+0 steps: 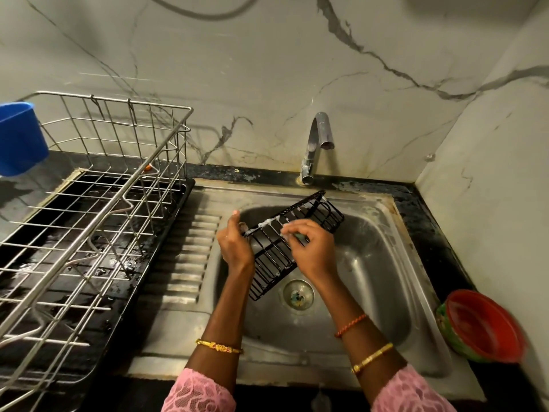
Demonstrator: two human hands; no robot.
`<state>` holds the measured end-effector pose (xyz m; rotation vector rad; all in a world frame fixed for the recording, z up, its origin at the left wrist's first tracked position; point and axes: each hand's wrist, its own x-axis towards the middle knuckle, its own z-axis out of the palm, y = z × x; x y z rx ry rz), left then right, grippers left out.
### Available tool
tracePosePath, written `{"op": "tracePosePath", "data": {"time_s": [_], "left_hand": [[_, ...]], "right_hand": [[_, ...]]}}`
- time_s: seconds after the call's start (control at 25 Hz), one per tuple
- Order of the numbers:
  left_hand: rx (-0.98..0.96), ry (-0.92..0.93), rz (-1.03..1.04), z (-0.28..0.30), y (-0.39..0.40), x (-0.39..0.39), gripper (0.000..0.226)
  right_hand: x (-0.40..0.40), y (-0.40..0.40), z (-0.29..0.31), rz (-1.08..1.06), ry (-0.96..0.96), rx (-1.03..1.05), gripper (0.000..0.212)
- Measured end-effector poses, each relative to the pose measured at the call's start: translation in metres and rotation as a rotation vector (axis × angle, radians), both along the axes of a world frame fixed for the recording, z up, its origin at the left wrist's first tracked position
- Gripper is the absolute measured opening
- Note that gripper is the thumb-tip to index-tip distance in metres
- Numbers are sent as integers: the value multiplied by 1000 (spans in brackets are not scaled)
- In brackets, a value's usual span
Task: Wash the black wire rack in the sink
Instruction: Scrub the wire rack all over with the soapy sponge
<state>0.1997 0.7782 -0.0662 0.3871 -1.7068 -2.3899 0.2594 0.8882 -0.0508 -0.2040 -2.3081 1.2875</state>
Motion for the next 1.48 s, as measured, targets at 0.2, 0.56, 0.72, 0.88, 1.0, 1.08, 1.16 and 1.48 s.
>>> {"op": "tracePosePath", "data": {"time_s": [0.2,0.56,0.72,0.88,1.0,1.08,1.16,1.48], "left_hand": [[20,-6,48,6,-3,4,35],[157,-108,81,-2,-16,-9,32],[163,-34,14,6,-15,-3,37],[205,-10,-44,8,-10,1,50],[272,-36,-9,4,-13,-1,50],[294,-85,18,-2,-18,-5,41],[300,-115,32,-6,-22,-8,34],[351,-168,42,1,-28,-8,35]], "right_hand": [[-17,-3,3,67,8,14,13],[47,5,-44,-112,13,-143,22],[6,7,0,-110,206,-80,19],[-35,4,17,-40,126,51,9],[-30,0,12,20,63,92,8],[-11,2,4,19,56,92,9],[9,8,-4,-23,58,68,13],[-10,5,4,8,95,34,11]]}}
